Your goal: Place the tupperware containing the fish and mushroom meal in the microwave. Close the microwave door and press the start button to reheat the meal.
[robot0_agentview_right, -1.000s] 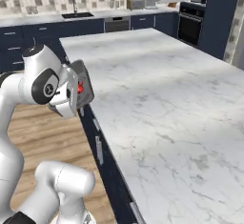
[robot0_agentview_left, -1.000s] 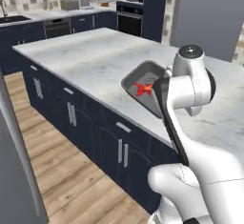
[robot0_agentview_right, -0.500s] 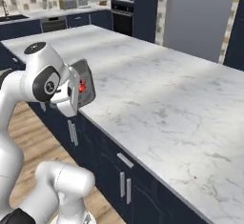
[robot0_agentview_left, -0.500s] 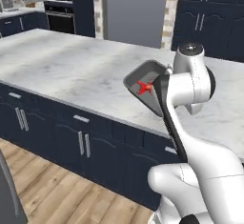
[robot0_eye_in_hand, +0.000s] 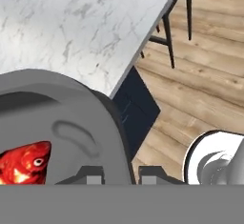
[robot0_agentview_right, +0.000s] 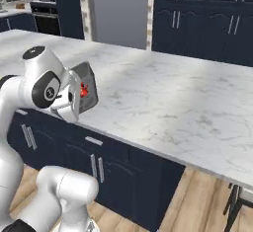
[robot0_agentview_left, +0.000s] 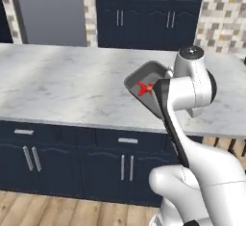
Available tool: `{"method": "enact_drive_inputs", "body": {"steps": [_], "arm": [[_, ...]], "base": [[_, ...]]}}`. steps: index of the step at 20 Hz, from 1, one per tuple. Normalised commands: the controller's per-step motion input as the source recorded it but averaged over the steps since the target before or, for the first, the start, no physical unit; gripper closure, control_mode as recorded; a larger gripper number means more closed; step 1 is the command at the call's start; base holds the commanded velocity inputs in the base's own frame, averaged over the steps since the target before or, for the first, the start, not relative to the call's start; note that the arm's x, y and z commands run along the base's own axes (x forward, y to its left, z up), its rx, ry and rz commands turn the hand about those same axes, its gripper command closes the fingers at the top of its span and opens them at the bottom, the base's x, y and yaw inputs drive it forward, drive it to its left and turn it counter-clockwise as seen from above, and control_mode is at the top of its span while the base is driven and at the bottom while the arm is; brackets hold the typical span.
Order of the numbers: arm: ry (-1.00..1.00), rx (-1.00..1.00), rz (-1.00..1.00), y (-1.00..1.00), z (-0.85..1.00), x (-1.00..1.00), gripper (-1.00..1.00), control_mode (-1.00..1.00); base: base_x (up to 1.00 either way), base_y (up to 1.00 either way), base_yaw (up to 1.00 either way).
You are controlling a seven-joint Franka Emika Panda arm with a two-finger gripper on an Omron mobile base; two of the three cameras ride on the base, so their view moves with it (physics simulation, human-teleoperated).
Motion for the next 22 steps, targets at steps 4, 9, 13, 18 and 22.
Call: {"method": "enact_drive_inputs", "body": {"steps": [4,9,13,18,22], "arm": [[0.00,0.00,0.00,0.00,0.00,0.00,1.00,1.00],[0.00,0.00,0.00,0.00,0.00,0.00,1.00,1.00],[0.00,0.00,0.00,0.00,0.00,0.00,1.00,1.00],[0.00,0.00,0.00,0.00,0.00,0.00,1.00,1.00],[0.00,0.00,0.00,0.00,0.00,0.00,1.00,1.00]], "base": [[0.00,-0.48,-0.60],[0.00,-0.56,-0.57],[0.00,-0.74,-0.51],[0.00,-0.95,-0.46],[0.00,-1.00,-0.46]]}}
